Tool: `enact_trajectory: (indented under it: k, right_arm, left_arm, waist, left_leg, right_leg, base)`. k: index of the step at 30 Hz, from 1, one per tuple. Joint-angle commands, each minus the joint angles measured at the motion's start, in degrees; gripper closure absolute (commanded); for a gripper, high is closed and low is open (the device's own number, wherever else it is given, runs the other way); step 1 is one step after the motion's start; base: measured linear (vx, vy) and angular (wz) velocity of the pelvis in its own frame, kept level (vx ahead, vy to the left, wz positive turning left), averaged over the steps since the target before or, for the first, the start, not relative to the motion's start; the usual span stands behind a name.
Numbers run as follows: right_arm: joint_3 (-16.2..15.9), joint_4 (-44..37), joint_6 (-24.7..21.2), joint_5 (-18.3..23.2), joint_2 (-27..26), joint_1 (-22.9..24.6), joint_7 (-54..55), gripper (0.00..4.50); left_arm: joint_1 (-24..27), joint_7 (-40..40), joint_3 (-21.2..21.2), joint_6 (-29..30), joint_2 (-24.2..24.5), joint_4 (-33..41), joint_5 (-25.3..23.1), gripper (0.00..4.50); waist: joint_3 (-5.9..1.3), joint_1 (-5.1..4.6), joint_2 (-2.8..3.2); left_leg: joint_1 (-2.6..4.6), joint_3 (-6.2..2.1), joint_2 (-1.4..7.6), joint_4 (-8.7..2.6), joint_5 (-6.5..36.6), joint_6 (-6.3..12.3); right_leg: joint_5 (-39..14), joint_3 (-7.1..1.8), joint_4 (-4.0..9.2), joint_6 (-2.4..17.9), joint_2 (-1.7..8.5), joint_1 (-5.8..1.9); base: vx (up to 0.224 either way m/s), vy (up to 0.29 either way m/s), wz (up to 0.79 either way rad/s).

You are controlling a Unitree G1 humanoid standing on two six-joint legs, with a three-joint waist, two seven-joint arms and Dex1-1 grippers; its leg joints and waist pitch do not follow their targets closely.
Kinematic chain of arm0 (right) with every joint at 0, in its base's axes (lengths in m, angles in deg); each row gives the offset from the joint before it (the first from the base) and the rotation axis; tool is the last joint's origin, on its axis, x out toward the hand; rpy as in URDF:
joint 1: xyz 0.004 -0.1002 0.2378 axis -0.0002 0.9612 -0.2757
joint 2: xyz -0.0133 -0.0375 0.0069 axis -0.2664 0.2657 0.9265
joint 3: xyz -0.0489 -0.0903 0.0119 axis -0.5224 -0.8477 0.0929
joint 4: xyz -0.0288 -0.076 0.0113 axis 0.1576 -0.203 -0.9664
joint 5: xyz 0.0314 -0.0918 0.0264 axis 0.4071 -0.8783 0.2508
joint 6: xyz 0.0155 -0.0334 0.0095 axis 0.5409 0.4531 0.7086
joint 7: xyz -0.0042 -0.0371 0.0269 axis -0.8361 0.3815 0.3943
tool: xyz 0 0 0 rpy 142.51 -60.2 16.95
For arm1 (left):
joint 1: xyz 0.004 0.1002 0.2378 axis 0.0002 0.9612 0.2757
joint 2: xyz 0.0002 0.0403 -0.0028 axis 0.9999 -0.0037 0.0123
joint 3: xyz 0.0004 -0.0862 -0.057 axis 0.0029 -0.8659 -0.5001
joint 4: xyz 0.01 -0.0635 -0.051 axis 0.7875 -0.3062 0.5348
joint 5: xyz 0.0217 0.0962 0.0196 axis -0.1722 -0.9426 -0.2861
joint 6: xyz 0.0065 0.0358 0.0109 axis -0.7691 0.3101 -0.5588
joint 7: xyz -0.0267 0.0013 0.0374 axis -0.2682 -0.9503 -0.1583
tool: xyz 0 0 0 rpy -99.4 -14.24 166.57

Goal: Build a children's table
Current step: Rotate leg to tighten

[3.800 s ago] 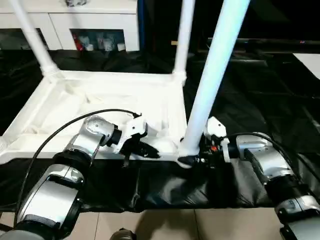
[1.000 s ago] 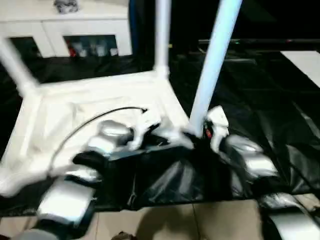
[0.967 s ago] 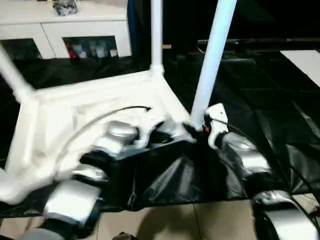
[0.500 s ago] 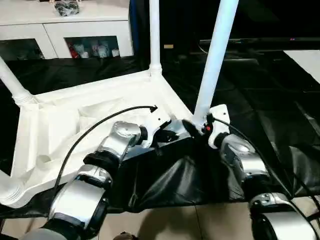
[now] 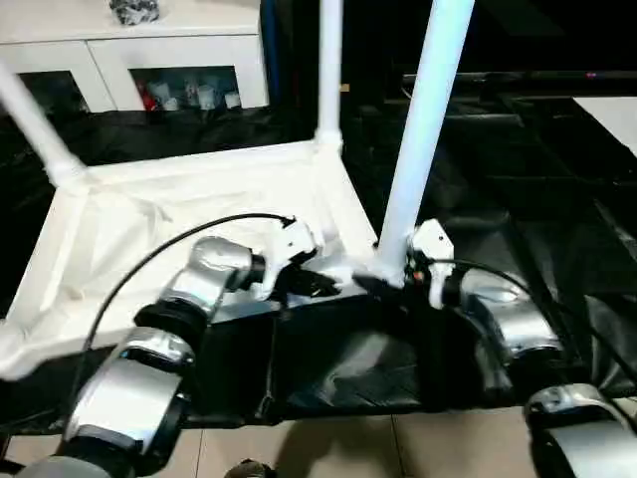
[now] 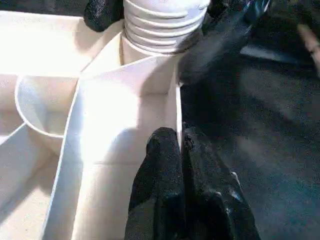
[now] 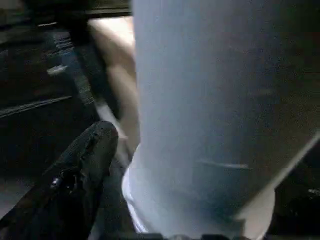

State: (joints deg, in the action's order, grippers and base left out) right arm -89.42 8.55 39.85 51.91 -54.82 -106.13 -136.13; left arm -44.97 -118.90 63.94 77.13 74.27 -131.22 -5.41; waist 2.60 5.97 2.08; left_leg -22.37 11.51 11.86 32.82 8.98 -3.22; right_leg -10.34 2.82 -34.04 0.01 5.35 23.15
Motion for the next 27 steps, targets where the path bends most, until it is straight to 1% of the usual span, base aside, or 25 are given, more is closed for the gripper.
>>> enact_trajectory:
  k: [1,2,3,4,7,10,13,15,17,18,19,20,21,22,23,24,25,26,27]
  right_arm:
    - [-3.47,-1.98,-2.3,0.77,0.8,0.91,-7.62,0.9]
    - [-3.65,-1.96,-2.4,0.77,0.99,0.89,-8.34,0.9]
    - [-3.68,-1.96,-2.42,0.77,1.02,0.89,-8.46,1.02]
    - [-4.1,-1.99,-2.86,0.7,1.47,0.88,-10.04,1.15]
    - [-4.28,-2.02,-2.95,0.6,1.66,0.88,-10.69,1.35]
    - [-4.46,-2.69,-3.87,0.84,2.03,1.18,-11.88,1.58]
    - [-4.79,-3.86,-4.93,1.32,2.19,1.79,-12.29,1.65]
    - [-4.05,-3.83,-5.81,1.6,1.34,2.1,-10.27,1.68]
    - [-2.58,-2.56,-6.37,1.42,-0.34,1.73,-5.28,1.68]
    - [-2.12,-2.08,-6.47,1.24,-0.93,1.59,-3.45,1.69]
    - [-1.72,-1.36,-7.26,0.88,-1.6,1.29,-1.13,1.69]
    - [-1.04,0.53,-7.27,-0.48,-3.08,0.62,5.02,1.69]
    - [-0.33,2.38,-7.42,-1.77,-4.59,-0.04,11.26,1.69]
    - [0.53,4.2,-7.73,-2.58,-6.35,-0.73,17.66,1.69]
    - [0.99,4.84,-8.05,-2.5,-7.07,-1.03,19.76,1.7]
    - [2.42,6.67,-9.06,-2.11,-9.1,-1.93,25.73,1.7]
    - [2.42,6.67,-9.06,-2.11,-9.1,-1.93,25.73,1.7]
    - [3.18,7.8,-9.38,-1.99,-10.09,-2.53,29.13,1.7]
    - [3.91,8.87,-9.65,-1.8,-11.05,-3.13,32.36,1.71]
  left_arm:
    - [-0.67,-7.47,1.24,-0.91,-0.21,3.27,2.51,4.5]
    - [-0.63,-8.13,1.34,-0.93,0.06,3.31,2.58,4.5]
    - [-0.62,-8.23,1.36,-0.93,0.1,3.32,2.59,4.5]
    - [-0.58,-9.39,1.57,-0.98,0.63,3.28,2.61,4.5]
    - [-0.58,-9.82,1.64,-1.07,0.83,3.23,2.62,4.5]
    - [-0.53,-11.17,1.95,-1.45,1.63,2.96,2.14,4.5]
    - [-0.54,-11.29,1.81,-1.78,1.93,2.67,1.94,4.5]
    - [-0.76,-8.04,1.35,-2.31,1.44,1.91,1.56,4.5]
    - [-1.38,-2.76,0.82,-1.59,0.36,0.92,0.77,4.5]
    - [-1.64,-0.73,0.69,-1.25,-0.01,0.52,0.38,4.5]
    - [-1.87,0.88,0.69,-0.98,-0.36,0.12,-0.03,4.5]
    - [-2.14,3.25,0.65,-0.31,-0.97,-0.34,-0.5,4.5]
    - [-2.62,7.52,-0.07,0.64,-2.47,-0.97,-0.53,4.5]
    - [-3.02,11.35,-0.64,1.75,-4.21,-1.35,-0.47,4.5]
    - [-3.16,12.76,-0.7,1.97,-4.83,-1.47,-0.59,4.5]
    - [-3.51,16.09,-0.64,2.59,-6.4,-1.73,-1.05,4.5]
    - [-3.51,16.09,-0.64,2.59,-6.4,-1.73,-1.05,4.5]
    - [-3.75,17.92,-0.72,3.15,-7.28,-1.87,-1.2,4.5]
    - [-4.03,19.83,-0.87,3.71,-8.21,-2.09,-1.26,4.5]
  waist:
    - [-3.85,0.08,-0.49]
    - [-3.82,0.13,-0.41]
    - [-3.76,0.29,-0.32]
    - [-3.71,0.4,-0.4]
    - [-3.69,0.46,-0.36]
    - [-3.8,0.45,-0.42]
    - [-3.92,0.55,-0.38]
    - [-3.92,0.6,-0.4]
    - [-3.86,0.59,-0.34]
    - [-3.76,0.52,-0.28]
    - [-3.69,0.45,-0.36]
    - [-3.64,0.42,-0.23]
    - [-3.55,0.02,-0.42]
    - [-3.3,-0.27,-0.38]
    - [-3.38,-0.45,-0.48]
    - [-3.3,-0.84,-0.49]
    - [-3.33,-1.19,-0.47]
    - [-3.38,-1.25,-0.49]
    - [-3.38,-1.5,-0.46]
  left_leg:
    - [1.42,-0.53,1.52,-3.19,13.25,5.97]
    - [1.47,-0.54,1.62,-3.25,13.46,5.82]
    - [1.63,-0.52,1.69,-3.34,14.26,5.31]
    - [1.84,-0.48,1.76,-3.42,15.07,4.65]
    - [1.81,-0.59,1.78,-3.62,15.7,3.45]
    - [1.67,-0.6,1.66,-3.53,14.79,3.46]
    - [1.65,-0.59,1.64,-3.38,13.29,4.05]
    - [1.61,-0.58,1.61,-3.33,13.14,4.24]
    - [1.63,-0.55,1.65,-3.38,13.66,3.97]
    - [1.72,-0.59,1.7,-3.52,14.61,3.23]
    - [1.8,-0.62,1.62,-3.64,15.44,2.49]
    - [1.78,-0.71,1.67,-3.74,15.41,1.85]
    - [1.64,-0.74,1.44,-3.82,16.27,0.93]
    - [1.9,-0.84,1.41,-4.1,18.01,0.01]
    - [1.97,-0.85,1.31,-4.0,18.33,-0.38]
    - [1.97,-0.96,1.27,-4.08,18.62,-0.63]
    - [1.93,-1.03,1.21,-4.12,18.74,-0.66]
    - [1.93,-1.05,1.2,-4.11,18.57,-0.52]
    - [1.63,-1.04,1.12,-4.11,18.15,-0.28]
  right_leg:
    - [-5.19,-1.38,3.25,16.24,2.67,-2.88]
    - [-5.56,-1.39,3.25,16.29,2.72,-2.76]
    - [-6.79,-1.41,3.39,16.32,2.73,-2.57]
    - [-7.87,-1.46,3.5,16.38,2.74,-2.4]
    - [-9.2,-1.47,3.48,15.9,2.82,-2.48]
    - [-8.05,-1.47,3.35,15.76,2.83,-2.63]
    - [-6.05,-1.43,3.14,16.0,2.81,-2.66]
    - [-5.61,-1.39,3.11,16.15,2.8,-2.67]
    - [-6.41,-1.41,3.2,16.09,2.83,-2.56]
    - [-8.09,-1.38,3.32,15.77,2.81,-2.39]
    - [-10.19,-1.39,3.59,15.27,2.9,-2.44]
    - [-11.06,-1.46,3.59,14.83,2.98,-2.38]
    - [-13.43,-1.43,3.73,14.01,2.96,-2.43]
    - [-16.9,-1.45,4.19,13.14,3.05,-2.23]
    - [-17.96,-1.49,4.24,12.7,3.05,-2.23]
    - [-19.18,-1.56,4.47,12.23,3.1,-2.19]
    - [-19.71,-1.58,4.62,11.83,3.04,-2.17]
    - [-19.62,-1.54,4.67,11.59,3.01,-2.22]
    - [-18.95,-1.56,4.62,11.35,2.93,-2.28]
  base:
    - [0.0,0.0,0.0]
    - [0.0,0.0,0.0]
    - [0.0,0.0,0.0]
    - [0.0,0.0,0.0]
    - [0.0,0.0,0.0]
    - [0.0,0.0,0.0]
    - [0.0,0.0,0.0]
    - [0.0,0.0,0.0]
    - [0.0,0.0,0.0]
    - [0.0,0.0,0.0]
    - [0.0,0.0,0.0]
    - [0.0,0.0,0.0]
    - [0.0,0.0,0.0]
    - [0.0,0.0,0.0]
    - [0.0,0.0,0.0]
    - [0.0,0.0,0.0]
    - [0.0,0.0,0.0]
    - [0.0,0.0,0.0]
    - [0.0,0.0,0.0]
